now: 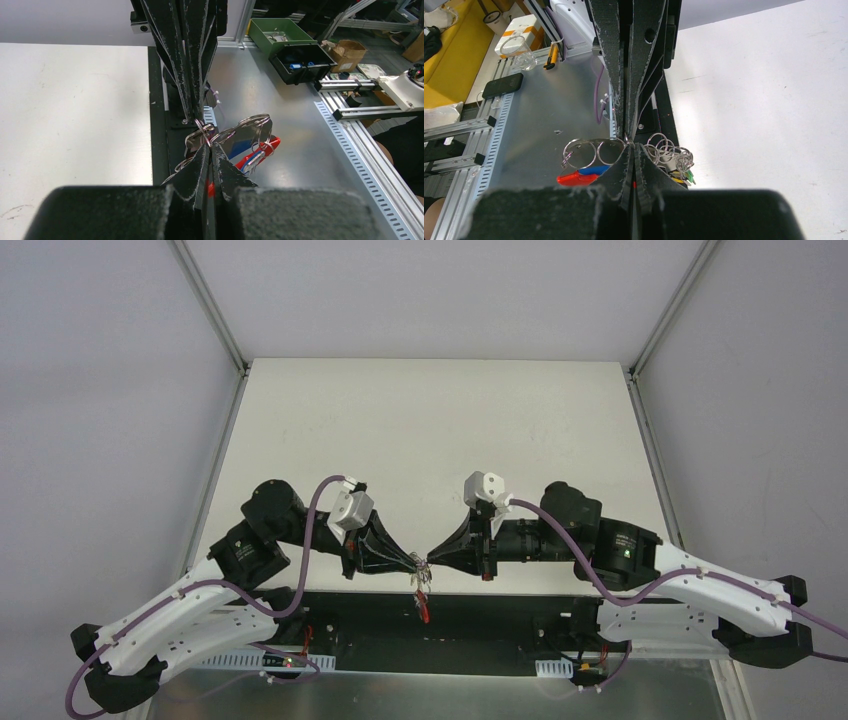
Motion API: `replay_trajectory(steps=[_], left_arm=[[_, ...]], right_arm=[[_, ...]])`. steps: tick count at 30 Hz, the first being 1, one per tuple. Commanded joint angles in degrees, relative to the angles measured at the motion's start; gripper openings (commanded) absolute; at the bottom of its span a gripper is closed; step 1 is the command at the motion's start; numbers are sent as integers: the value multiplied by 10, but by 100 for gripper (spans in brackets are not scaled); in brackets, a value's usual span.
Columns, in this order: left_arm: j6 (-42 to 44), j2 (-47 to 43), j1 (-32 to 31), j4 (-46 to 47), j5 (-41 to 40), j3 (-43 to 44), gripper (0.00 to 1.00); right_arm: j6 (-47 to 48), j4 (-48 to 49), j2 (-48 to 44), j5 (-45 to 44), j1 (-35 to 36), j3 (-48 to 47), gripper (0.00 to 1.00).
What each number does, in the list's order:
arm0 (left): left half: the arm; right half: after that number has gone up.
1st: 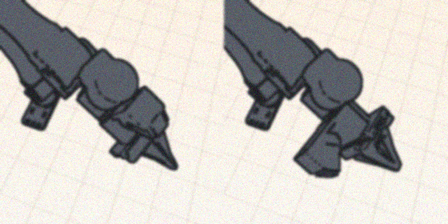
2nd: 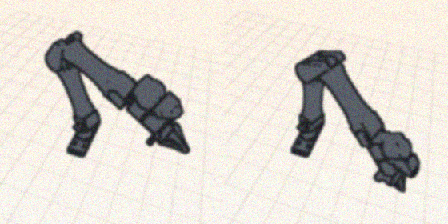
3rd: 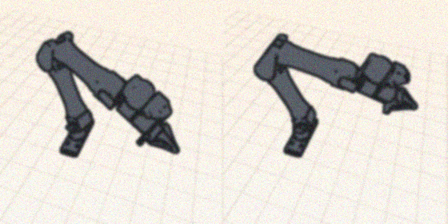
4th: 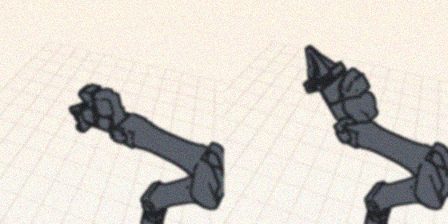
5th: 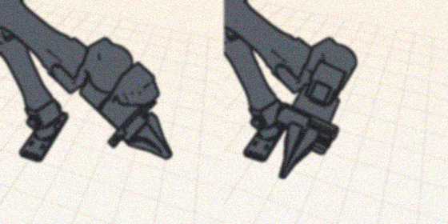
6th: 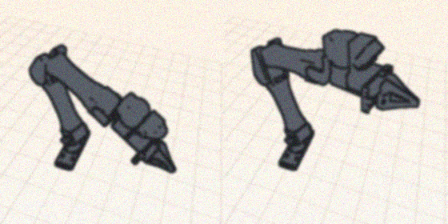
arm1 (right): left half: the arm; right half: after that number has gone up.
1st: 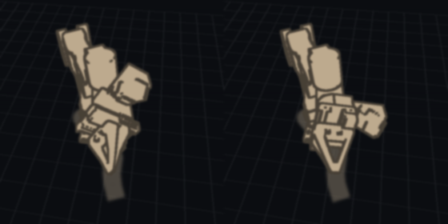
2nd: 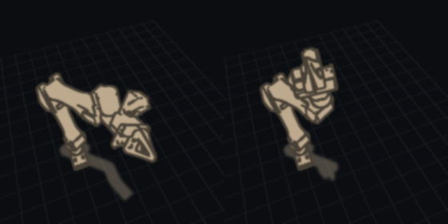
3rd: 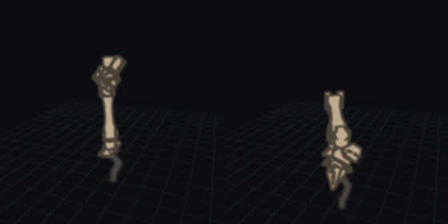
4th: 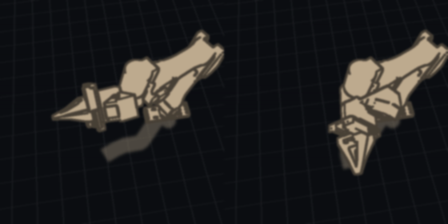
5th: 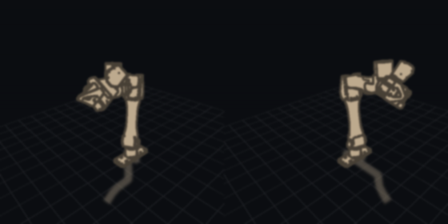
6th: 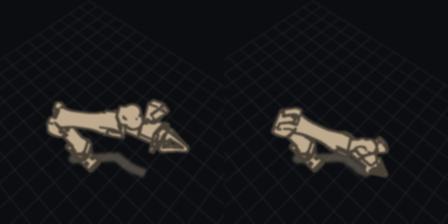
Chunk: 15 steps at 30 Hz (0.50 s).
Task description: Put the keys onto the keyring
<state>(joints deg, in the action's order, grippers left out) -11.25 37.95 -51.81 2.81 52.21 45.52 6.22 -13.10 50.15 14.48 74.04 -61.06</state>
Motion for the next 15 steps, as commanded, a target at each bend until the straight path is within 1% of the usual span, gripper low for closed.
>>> replay_trajectory(steps=[1,15], left_arm=[[-11,-7,-6,59,15,13,0],[-17,-7,-6,74,12,13,0]], right_arm=[[5,24,1,-16,3,4,0],[-6,37,-17,-15,4,30,0]])
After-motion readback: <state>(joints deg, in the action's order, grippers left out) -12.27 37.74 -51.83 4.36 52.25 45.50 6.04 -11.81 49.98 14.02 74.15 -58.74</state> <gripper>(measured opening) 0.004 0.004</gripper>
